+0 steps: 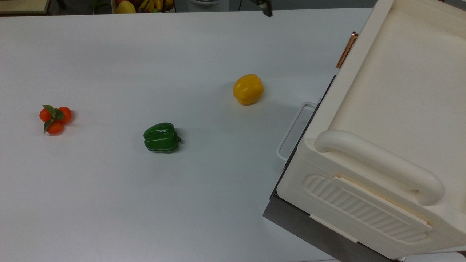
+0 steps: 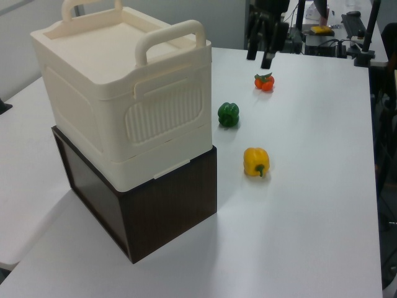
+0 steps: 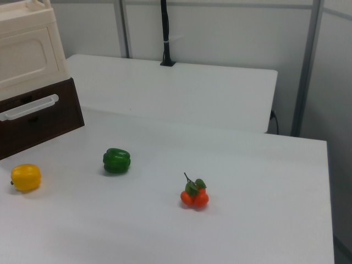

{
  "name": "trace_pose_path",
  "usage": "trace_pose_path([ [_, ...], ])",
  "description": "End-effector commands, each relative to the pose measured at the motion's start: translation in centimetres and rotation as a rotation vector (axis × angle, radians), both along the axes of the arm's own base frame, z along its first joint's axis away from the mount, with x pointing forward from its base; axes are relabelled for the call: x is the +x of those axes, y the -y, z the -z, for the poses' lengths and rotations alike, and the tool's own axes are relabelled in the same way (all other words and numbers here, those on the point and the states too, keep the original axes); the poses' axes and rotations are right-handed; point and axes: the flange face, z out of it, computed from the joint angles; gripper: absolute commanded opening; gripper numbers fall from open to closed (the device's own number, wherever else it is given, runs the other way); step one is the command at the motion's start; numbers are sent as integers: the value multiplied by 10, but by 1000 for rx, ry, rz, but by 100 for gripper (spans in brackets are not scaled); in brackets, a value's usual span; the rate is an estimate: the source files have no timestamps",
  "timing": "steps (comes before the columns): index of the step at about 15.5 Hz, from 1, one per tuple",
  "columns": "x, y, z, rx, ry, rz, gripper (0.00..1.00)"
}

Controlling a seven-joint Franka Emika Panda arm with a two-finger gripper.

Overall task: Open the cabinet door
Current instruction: 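Move the gripper down toward the edge of the cream cabinet door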

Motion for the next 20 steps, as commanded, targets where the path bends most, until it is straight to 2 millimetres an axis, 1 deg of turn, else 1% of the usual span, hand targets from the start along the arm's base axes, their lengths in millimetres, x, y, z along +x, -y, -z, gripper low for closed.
trace_pose_path([
  [1, 13, -26, 7, 44, 78, -111, 55],
  [5, 25, -44, 7, 86, 160, -126, 43],
  [7, 30, -54, 8, 117, 199, -120, 39],
  [10, 35, -64, 8, 145, 254, -125, 36],
  [11, 36, -66, 9, 151, 265, -125, 35],
  [12, 38, -66, 9, 154, 277, -124, 28],
  [15, 40, -69, 10, 160, 294, -134, 26],
  [18, 40, -74, 9, 165, 330, -156, 20],
  [19, 41, -74, 9, 167, 336, -155, 20],
  [20, 43, -75, 14, 169, 329, -155, 20],
])
